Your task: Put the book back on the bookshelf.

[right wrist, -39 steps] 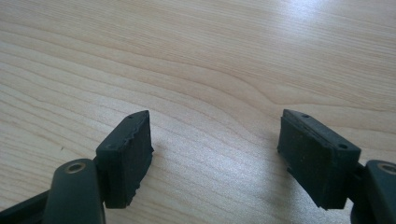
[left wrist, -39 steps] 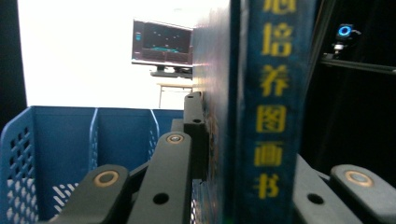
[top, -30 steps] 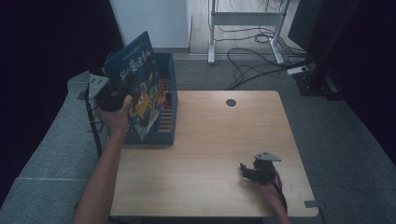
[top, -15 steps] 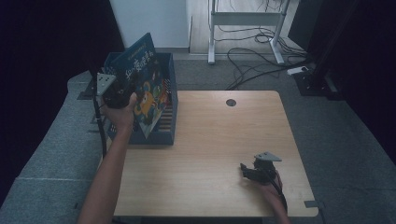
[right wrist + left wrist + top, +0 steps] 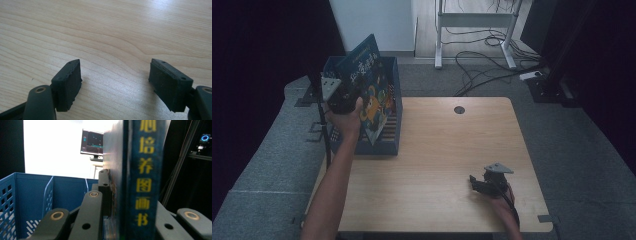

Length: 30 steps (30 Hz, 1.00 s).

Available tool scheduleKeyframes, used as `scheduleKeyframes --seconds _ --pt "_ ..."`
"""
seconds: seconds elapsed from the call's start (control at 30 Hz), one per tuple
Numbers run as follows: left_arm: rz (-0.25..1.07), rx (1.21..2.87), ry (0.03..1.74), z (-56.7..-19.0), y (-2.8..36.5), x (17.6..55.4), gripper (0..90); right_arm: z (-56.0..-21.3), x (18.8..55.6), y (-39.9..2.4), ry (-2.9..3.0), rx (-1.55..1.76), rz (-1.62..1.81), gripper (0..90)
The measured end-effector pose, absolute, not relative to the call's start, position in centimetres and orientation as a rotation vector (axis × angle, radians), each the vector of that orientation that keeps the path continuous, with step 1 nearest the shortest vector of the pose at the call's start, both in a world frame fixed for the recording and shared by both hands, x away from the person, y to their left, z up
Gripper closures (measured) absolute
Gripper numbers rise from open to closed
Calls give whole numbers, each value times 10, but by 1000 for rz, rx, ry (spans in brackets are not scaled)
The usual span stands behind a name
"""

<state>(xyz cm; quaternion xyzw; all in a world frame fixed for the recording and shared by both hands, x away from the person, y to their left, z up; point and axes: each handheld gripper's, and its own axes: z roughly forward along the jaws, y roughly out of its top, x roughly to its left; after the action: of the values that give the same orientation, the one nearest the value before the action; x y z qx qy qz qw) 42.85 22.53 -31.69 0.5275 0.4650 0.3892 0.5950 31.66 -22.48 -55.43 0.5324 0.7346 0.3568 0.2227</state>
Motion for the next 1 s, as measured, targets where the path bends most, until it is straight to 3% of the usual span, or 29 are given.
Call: scheduleKeyframes --seconds 1.0 --pt "986 1225 1090 -339 196 460 816 -554 316 -226 2023 1482 1001 252"
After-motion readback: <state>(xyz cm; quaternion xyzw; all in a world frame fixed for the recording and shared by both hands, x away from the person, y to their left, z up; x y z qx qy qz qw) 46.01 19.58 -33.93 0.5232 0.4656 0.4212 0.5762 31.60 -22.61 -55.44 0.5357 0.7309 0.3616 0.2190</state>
